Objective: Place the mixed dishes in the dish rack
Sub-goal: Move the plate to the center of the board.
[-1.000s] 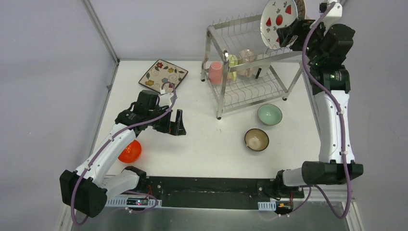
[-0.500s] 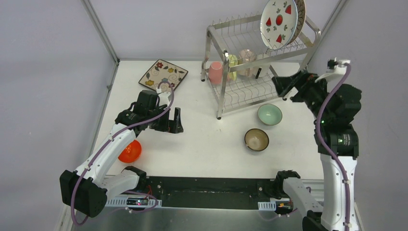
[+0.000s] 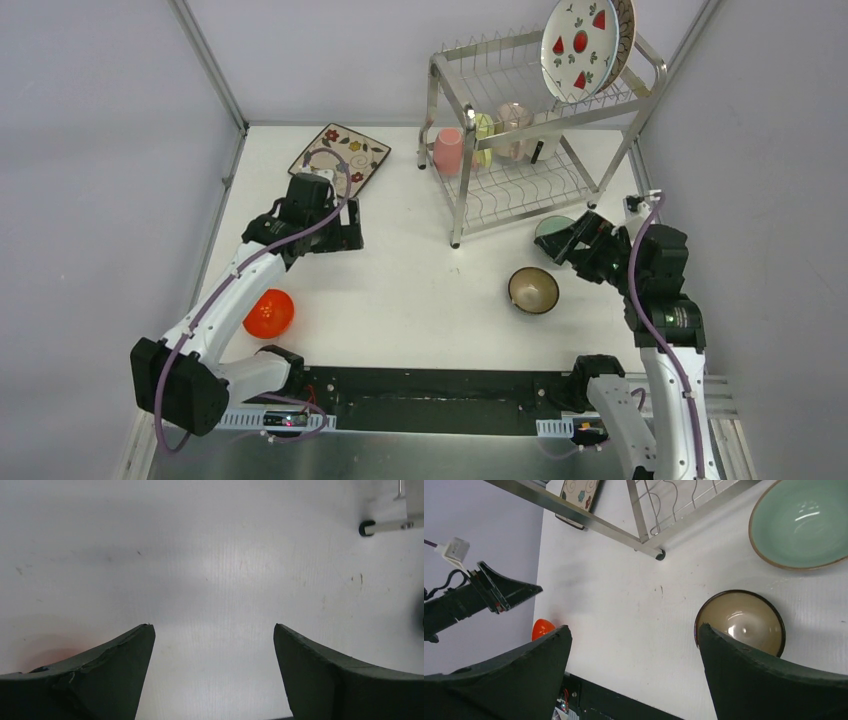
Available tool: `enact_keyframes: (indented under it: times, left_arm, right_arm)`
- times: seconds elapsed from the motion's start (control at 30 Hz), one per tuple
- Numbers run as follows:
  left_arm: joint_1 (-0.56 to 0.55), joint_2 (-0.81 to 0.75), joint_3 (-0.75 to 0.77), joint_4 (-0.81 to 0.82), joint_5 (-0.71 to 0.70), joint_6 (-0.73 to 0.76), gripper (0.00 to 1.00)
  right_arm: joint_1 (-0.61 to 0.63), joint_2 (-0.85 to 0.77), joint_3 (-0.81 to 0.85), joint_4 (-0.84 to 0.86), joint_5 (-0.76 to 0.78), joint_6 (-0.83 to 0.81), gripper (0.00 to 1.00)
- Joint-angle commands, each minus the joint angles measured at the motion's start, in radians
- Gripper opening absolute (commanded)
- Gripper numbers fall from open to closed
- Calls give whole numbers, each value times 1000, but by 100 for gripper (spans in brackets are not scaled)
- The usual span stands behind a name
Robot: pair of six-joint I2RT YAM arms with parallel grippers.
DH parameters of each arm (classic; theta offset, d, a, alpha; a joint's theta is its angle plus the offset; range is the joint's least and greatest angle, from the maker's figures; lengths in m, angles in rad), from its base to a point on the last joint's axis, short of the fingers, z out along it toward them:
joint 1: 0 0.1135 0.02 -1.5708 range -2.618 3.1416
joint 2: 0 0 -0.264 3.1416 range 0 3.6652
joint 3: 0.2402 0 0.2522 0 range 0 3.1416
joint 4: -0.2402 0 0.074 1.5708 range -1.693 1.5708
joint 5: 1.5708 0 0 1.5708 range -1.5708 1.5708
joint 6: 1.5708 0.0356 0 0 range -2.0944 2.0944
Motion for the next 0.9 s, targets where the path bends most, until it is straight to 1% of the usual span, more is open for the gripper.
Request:
enact_keyframes:
  times: [0.0, 0.07, 0.17, 0.23, 0.3, 0.37, 0.5, 0.57, 0.63, 0.7, 0.8, 0.87]
  left_arm:
    - [34, 56, 89, 96, -161, -12, 90]
    - [45, 99, 116, 130, -200, 17, 87]
    - [53, 192, 159, 203, -254, 108, 88]
    - [78, 266, 203, 213, -256, 97, 87]
    - [128, 326, 264, 192, -182, 11, 86]
    - [179, 358, 285, 209, -104, -100, 83]
    - [241, 407, 273, 272, -81, -335, 78]
    - [272, 436, 268, 294, -55, -412, 77]
    - [312, 463, 248, 337, 11, -478, 75]
    - [348, 483, 221, 431, 109, -487, 72]
    - [357, 513, 202, 497, 113, -507, 70]
    - [390, 538, 166, 562, 127, -564, 67]
  right_arm:
    - [-2, -53, -59, 21, -34, 49, 100]
    - [-2, -69, -78, 26, -46, 55, 100]
    - [-2, -88, -91, 23, -60, 54, 100]
    - [-2, -100, -85, 13, -62, 57, 100]
    - [-2, -109, -70, 4, -79, 65, 100]
    - [-2, -122, -50, -3, -99, 68, 100]
    - [-2, -137, -4, -26, -99, 61, 100]
    - [-2, -145, 13, -38, -97, 61, 100]
    - [-2, -154, 25, -51, -100, 62, 100]
    - [-2, -166, 27, -59, -100, 65, 100]
    - [-2, -181, 20, -67, -104, 70, 100]
    - [-2, -183, 18, -78, -111, 72, 100]
